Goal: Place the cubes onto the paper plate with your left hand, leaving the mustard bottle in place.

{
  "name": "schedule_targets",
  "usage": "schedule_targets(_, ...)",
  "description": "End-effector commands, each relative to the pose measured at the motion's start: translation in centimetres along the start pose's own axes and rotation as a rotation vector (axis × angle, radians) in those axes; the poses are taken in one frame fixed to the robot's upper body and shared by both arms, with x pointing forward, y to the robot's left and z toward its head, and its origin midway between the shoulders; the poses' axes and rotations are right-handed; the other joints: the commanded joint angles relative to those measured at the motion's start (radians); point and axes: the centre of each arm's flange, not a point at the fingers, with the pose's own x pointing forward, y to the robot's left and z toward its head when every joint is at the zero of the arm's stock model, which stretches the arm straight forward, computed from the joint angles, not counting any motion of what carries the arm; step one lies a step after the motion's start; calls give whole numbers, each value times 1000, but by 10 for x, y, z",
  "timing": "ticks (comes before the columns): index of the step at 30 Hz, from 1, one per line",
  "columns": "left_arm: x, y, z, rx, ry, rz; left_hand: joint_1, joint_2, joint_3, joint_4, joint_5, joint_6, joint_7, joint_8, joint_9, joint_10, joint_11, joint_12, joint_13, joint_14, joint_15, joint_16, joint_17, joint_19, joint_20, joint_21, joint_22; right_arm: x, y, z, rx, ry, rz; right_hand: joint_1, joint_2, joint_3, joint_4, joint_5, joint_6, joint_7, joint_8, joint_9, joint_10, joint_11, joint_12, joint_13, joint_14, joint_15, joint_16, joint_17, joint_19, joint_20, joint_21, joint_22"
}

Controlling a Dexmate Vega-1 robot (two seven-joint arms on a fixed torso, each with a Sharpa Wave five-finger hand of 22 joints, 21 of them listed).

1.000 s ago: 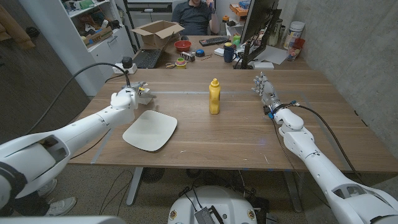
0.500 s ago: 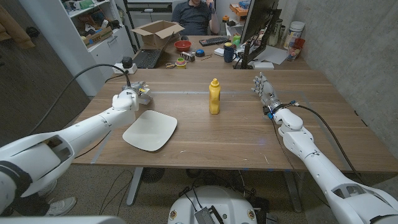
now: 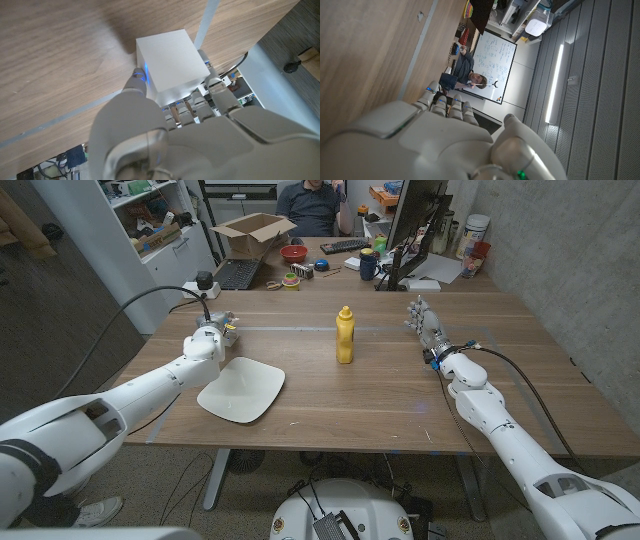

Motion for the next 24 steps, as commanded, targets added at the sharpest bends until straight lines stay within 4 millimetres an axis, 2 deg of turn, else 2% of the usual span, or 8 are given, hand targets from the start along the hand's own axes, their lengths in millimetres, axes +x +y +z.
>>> schedule_targets(1, 3, -5, 0, 6, 2, -2, 85, 36, 33, -11, -7, 5, 1, -15, -1, 70, -2, 9, 4, 98, -143, 17, 6, 85, -61, 17, 4, 3, -1, 0, -14, 7, 0, -10, 4, -3, 0, 5, 6, 6, 5, 4, 2, 6, 5, 2, 1, 4, 6, 2, -35, 5, -5, 3)
schedule_targets(6, 3, -6, 1, 4, 17, 21, 163, 26, 62, -15, -12, 7, -3, -34, 0, 155, -7, 13, 8, 218, -185, 32, 9, 184, -95, 58, 9, 4, -1, 0, -13, 8, -2, -9, 4, -3, 0, 5, 5, 6, 5, 4, 0, 6, 5, 2, 2, 4, 6, 2, -35, 4, -7, 3)
schedule_targets(8, 2, -6, 1, 10, 30, 43, 189, 14, 68, -8, -17, 47, 4, -32, 1, 238, -24, 26, 11, 330, -197, 48, 11, 231, -110, 92, 14, 4, -1, 0, -31, 11, 0, -9, 5, -4, 0, 5, 5, 6, 5, 4, -1, 4, 5, 2, 1, 5, 6, 2, -34, 5, -8, 3)
schedule_targets(11, 0, -6, 2, 5, 32, 82, 199, 1, 72, 4, -20, 116, 23, -19, 5, 341, -20, 56, 19, 487, -198, 60, 12, 291, -143, 141, 16, 5, -1, 0, -26, 11, -1, -9, 5, -4, 0, 5, 5, 4, 5, 4, 0, 5, 5, 2, 1, 5, 6, 2, -34, 4, -9, 3)
schedule_targets(12, 0, -5, 2, 9, 30, 84, 198, 7, 75, 10, -20, 149, 17, -10, 7, 383, -22, 72, 23, 539, -197, 66, 15, 284, -146, 147, 18, 5, -2, 0, -32, 12, 0, -9, 5, -4, 0, 5, 5, 3, 5, 4, 0, 5, 5, 2, 1, 5, 6, 2, -35, 3, -9, 3)
schedule_targets(16, 0, -4, 2, 1, 35, 69, 191, 13, 82, 23, -23, 312, 63, 52, 21, 507, -12, 150, 63, 685, -195, 99, 59, 308, -157, 174, 14, 5, -2, 0, -38, 13, -3, -8, 6, -4, 0, 6, 6, 1, 5, 4, -2, 7, 4, 2, 1, 5, 6, 2, -34, 3, -11, 3)
schedule_targets(19, -1, -4, 3, -3, 35, 81, 197, 8, 75, 20, -24, 409, 117, 103, 38, 553, -4, 209, 108, 723, -195, 119, 111, 306, -155, 178, 13, 5, -3, 0, -34, 11, 0, -8, 6, -5, 0, 6, 6, 0, 5, 4, -2, 6, 4, 2, 1, 5, 6, 2, -34, 4, -12, 3)
schedule_targets(24, -3, 0, 5, 3, 32, 111, 208, 1, 63, 15, -23, 505, 136, 161, 60, 600, -2, 283, 170, 760, -201, 134, 162, 315, -155, 187, 15, 5, -5, 0, -45, 9, -6, -8, 6, -5, 0, 6, 6, -4, 5, 4, -2, 5, 4, 2, 1, 5, 5, 2, -34, 3, -13, 3)
